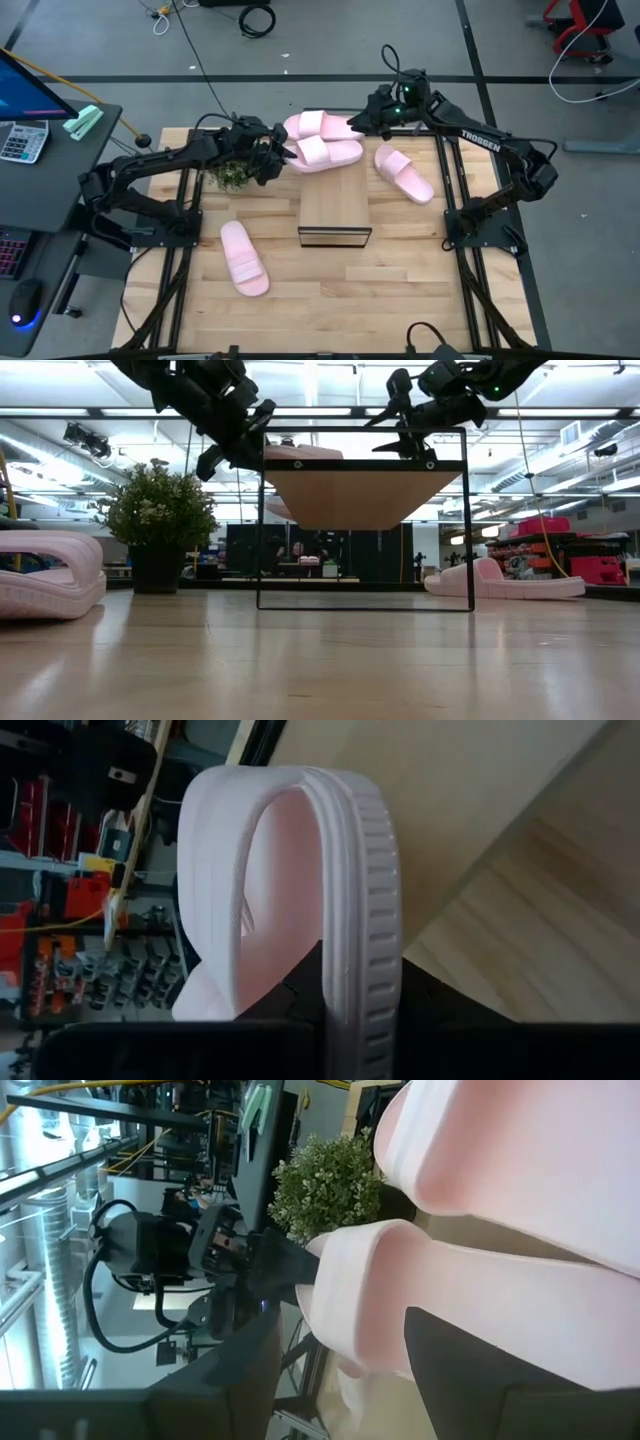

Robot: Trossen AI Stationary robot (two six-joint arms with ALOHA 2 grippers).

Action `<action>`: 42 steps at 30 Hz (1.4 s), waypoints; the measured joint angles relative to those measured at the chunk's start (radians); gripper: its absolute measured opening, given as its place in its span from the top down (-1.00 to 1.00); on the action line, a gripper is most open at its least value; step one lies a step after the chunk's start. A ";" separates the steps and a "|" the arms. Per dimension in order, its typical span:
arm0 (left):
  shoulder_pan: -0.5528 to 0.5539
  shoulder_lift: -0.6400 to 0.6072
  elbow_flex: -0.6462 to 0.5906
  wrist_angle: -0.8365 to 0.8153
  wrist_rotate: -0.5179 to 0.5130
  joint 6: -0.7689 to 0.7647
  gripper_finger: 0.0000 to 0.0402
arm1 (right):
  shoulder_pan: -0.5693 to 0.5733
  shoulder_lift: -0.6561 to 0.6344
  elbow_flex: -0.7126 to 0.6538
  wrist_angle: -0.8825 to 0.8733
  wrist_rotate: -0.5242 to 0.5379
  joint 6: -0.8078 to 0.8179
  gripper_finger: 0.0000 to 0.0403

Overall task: Pick and place slides into the shelf
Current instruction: Put the pink slide on the shelf

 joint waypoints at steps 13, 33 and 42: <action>-0.025 -0.006 0.000 0.013 0.040 0.041 0.80 | 0.003 0.000 0.000 0.000 0.000 -0.004 -0.08; 0.040 -0.003 0.000 -0.005 0.053 0.022 0.79 | 0.032 0.000 0.000 -0.001 0.013 -0.009 -0.07; 0.045 0.005 -0.001 -0.041 0.038 -0.096 0.51 | 0.061 0.000 0.000 -0.001 0.027 -0.005 -0.07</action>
